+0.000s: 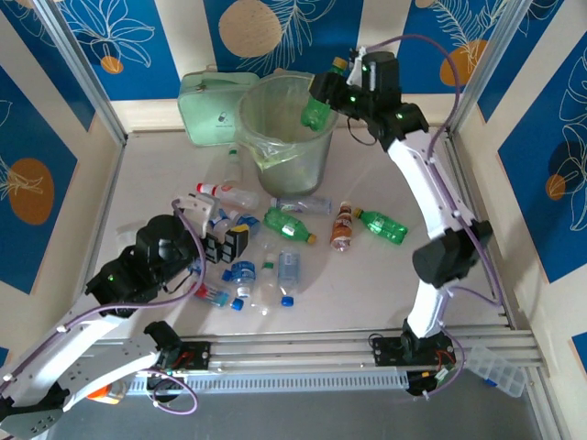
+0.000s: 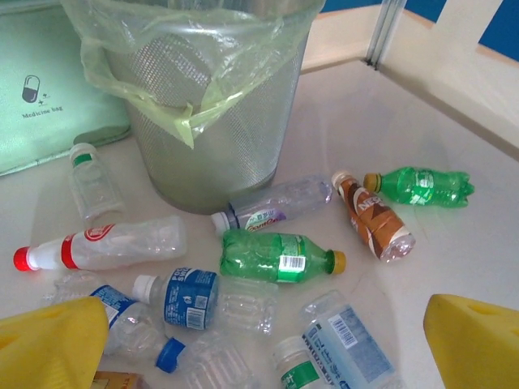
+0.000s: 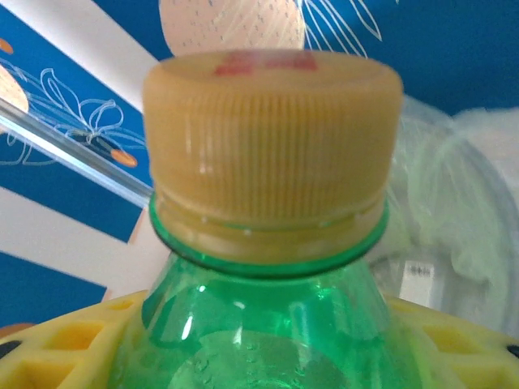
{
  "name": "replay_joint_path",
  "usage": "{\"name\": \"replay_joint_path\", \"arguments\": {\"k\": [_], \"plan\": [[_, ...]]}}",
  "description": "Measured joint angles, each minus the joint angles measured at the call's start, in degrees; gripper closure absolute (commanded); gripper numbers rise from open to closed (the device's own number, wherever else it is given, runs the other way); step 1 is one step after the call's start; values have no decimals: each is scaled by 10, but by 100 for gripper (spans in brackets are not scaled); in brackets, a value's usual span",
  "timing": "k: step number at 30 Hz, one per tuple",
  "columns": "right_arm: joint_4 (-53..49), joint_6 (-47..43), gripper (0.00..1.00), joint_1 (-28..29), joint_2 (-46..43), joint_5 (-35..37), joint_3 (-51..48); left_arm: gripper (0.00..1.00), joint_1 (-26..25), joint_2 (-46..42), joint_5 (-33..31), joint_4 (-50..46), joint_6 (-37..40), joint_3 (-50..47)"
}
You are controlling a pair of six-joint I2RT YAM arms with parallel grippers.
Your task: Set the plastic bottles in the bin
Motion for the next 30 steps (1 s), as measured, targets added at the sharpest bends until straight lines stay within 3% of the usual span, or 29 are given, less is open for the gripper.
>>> {"name": "replay_joint_path", "arguments": {"k": [6,10,13,17,21,25,30], "plan": [[-62,0,65,-3,182,-9,238,1,2,8,-10,4,4,-7],[-97,6,65,-3,264,-19,323,0,6,-7,-20,7,4,-13],[-112,7,59,0,287,-20,324,0,7,-14,-22,10,4,-14],[-126,-5,39,12,289,-19,313,0,7,-17,-22,15,4,-14],[-128,-21,29,25,289,-15,313,0,7,-17,-22,15,4,-14],[-134,-31,24,31,289,-13,313,1,8,-17,-26,15,4,-14],[-140,-36,26,26,283,-11,309,1,9,-17,-30,15,4,-14]]}}
